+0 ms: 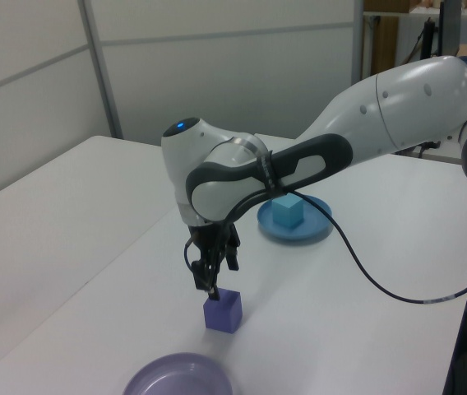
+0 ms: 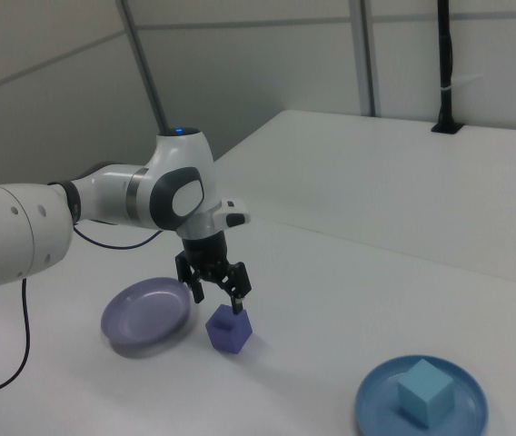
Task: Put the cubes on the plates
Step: 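Move the open gripper over the purple-blue cube and lower it, then close the gripper on the purple-blue cube and lift it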
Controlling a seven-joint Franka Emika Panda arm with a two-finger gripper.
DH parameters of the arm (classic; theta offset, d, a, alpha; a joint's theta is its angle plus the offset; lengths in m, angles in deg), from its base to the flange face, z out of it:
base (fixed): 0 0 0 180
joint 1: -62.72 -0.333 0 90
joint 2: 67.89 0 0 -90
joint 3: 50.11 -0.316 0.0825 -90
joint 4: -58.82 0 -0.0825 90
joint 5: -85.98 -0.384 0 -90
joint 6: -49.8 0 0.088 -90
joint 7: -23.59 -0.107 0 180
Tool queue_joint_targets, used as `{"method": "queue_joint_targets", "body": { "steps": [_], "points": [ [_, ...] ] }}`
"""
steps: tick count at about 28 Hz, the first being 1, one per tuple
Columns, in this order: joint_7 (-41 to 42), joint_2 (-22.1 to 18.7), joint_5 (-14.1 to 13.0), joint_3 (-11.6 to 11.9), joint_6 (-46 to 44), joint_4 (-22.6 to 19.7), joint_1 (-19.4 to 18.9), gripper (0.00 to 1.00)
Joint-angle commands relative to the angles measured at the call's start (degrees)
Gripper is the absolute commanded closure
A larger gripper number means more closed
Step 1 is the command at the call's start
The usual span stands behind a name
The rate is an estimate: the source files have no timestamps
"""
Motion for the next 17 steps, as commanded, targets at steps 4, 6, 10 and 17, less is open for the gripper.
{"method": "queue_joint_targets", "body": {
  "steps": [4,6,10,17],
  "points": [
    [0.6,0.4,2.1,1.4,5.6,-4.6,-1.6,0.00],
    [0.6,1.3,2.3,1.5,5.9,-4.5,-1.5,0.00],
    [-0.2,3.4,3.8,1.5,7.9,-4.6,-1.4,0.00],
    [-3.6,4.5,4.4,1.6,10.3,-4.5,-1.0,0.17]
  ]
}}
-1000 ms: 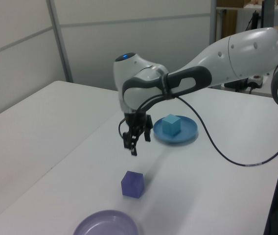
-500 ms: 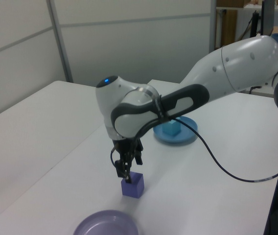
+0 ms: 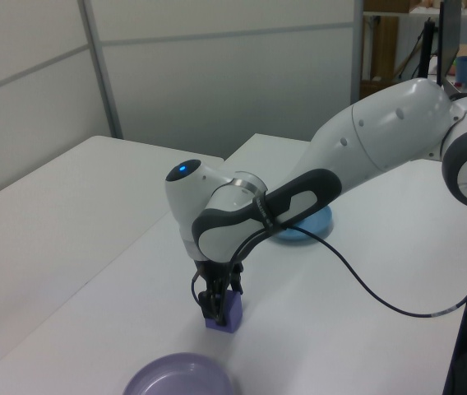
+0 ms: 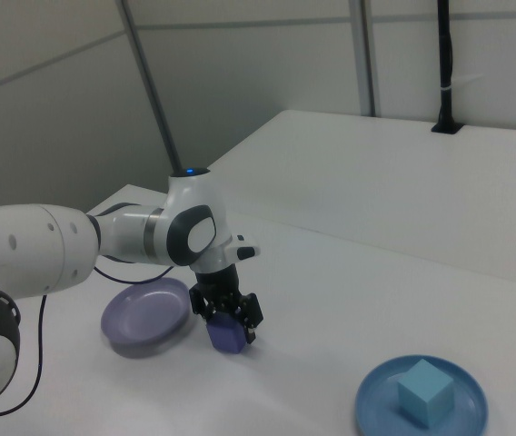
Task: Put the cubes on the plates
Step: 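Close the gripper on the purple-blue cube and lift it, then carry the purple-blue cube onto the lavender plate and lower it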
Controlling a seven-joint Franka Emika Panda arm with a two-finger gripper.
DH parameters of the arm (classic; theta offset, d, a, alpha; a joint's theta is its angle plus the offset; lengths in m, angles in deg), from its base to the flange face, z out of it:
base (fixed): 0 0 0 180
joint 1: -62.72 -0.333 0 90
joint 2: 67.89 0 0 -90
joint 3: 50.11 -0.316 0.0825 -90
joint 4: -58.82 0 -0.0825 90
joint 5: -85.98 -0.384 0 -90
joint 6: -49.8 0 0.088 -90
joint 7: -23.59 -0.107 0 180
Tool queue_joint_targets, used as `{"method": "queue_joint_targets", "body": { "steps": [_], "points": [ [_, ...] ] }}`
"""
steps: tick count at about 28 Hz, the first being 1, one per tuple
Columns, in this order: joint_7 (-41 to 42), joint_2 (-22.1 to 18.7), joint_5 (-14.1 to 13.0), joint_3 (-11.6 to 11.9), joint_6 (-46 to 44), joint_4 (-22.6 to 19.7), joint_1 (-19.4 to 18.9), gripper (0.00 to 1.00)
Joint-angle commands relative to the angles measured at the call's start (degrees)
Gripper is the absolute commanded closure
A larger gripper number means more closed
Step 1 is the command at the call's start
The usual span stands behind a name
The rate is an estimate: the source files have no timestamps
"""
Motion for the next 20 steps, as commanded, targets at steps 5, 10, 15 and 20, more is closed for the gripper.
{"method": "queue_joint_targets", "body": {
  "steps": [5,10,15,20],
  "points": [
    [-6.8,-0.6,-1.1,0.7,2.4,-0.1,-0.2,0.58],
    [-10.1,-2.8,-1.3,-0.2,1.6,0.0,-1.9,0.60],
    [-12.8,-4.3,-1.3,-0.5,-1.7,1.0,-6.0,0.62],
    [-16.8,-4.3,-2.0,-0.8,-2.9,2.3,-11.1,0.61]
  ]
}}
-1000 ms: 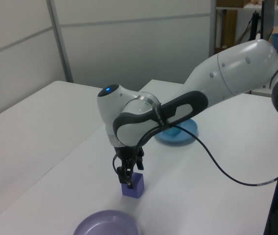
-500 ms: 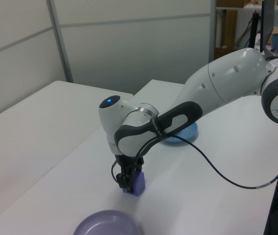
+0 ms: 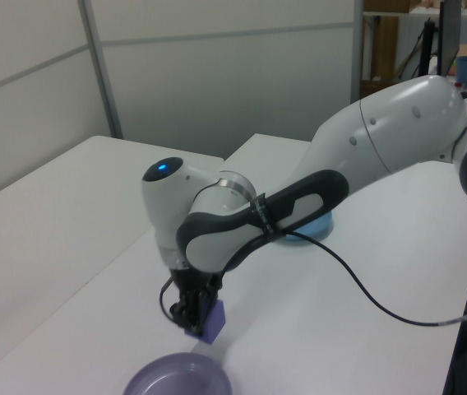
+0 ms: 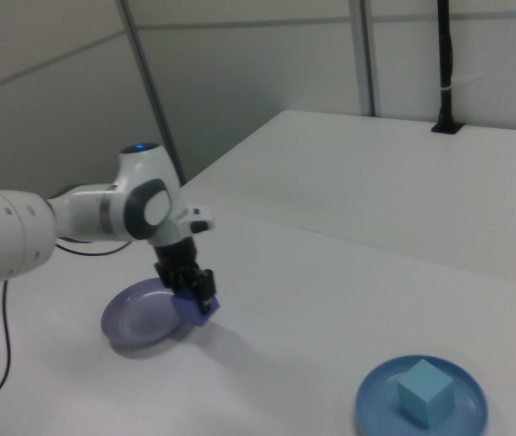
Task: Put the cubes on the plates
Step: 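Carry the purple-blue cube onto the lavender plate and lower it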
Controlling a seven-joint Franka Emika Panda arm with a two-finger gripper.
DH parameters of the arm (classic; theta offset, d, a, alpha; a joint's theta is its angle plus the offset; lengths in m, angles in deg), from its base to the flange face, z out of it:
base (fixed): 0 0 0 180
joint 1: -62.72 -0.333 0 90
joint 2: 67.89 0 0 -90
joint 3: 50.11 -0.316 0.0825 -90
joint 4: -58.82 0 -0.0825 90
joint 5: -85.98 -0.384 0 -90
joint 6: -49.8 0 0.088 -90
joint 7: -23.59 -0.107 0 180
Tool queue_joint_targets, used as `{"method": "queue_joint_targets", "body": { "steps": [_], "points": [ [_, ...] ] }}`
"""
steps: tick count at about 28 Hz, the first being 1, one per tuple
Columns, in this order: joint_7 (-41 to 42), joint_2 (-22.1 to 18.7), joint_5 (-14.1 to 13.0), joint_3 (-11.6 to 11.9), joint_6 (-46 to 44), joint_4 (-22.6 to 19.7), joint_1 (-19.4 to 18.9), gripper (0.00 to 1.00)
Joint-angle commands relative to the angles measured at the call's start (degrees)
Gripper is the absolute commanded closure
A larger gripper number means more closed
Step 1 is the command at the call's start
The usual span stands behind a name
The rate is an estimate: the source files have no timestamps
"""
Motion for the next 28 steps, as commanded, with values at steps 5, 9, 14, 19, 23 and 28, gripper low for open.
{"method": "queue_joint_targets", "body": {
  "steps": [5,9,14,19,23,28],
  "points": [
    [-5.2,0.1,-0.8,0.3,-0.7,0.4,-8.2,0.61],
    [-5.1,0.9,0.1,0.4,1.7,0.4,-10.7,0.59],
    [-5.3,0.9,1.2,0.4,3.6,0.5,-11.7,0.42],
    [-5.0,0.9,2.1,0.4,3.2,0.5,-11.8,0.00],
    [-4.9,0.7,3.9,0.4,2.7,0.4,-11.9,0.00],
    [-4.9,-3.0,3.3,0.9,-1.4,0.7,-11.4,0.00]
  ]
}}
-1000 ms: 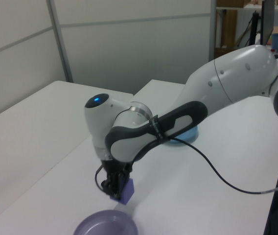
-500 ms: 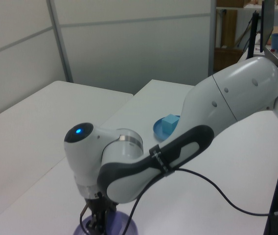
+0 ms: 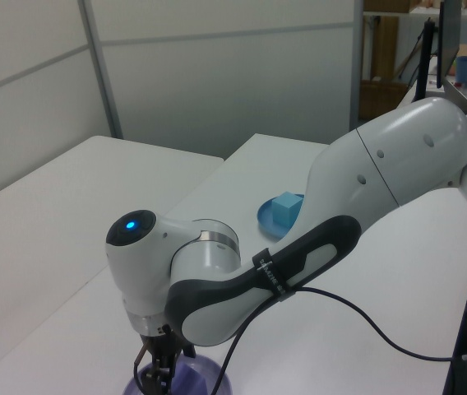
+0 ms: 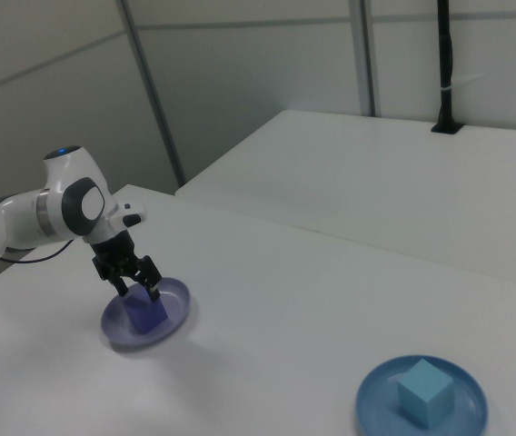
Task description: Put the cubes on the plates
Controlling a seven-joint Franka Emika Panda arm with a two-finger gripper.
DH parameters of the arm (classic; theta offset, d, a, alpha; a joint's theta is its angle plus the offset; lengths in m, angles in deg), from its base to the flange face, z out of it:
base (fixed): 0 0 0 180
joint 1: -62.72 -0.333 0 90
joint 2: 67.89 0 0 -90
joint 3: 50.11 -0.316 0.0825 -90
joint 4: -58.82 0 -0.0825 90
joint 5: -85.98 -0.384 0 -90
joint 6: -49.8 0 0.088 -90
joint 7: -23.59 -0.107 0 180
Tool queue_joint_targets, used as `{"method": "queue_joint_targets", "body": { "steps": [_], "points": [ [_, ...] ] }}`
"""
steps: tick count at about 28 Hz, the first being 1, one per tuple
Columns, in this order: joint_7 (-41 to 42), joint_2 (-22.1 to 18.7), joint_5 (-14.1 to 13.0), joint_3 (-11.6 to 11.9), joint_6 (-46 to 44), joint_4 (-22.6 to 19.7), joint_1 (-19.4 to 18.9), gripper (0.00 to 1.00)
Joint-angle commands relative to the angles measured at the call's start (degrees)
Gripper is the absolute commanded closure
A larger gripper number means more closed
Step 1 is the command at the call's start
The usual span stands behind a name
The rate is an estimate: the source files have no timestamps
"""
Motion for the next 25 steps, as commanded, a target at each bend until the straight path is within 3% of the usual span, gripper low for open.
{"method": "queue_joint_targets", "body": {
  "steps": [1,8,13,25],
  "points": [
    [-0.2,-4.9,0.4,0.9,-4.8,0.1,0.2,0.00],
    [1.7,-14.6,-3.6,1.0,-13.6,0.1,5.8,0.00],
    [3.0,-18.8,-3.6,1.1,-19.0,0.1,9.9,0.00],
    [7.8,-21.0,-3.0,1.1,-21.5,-0.2,21.9,0.00]
  ]
}}
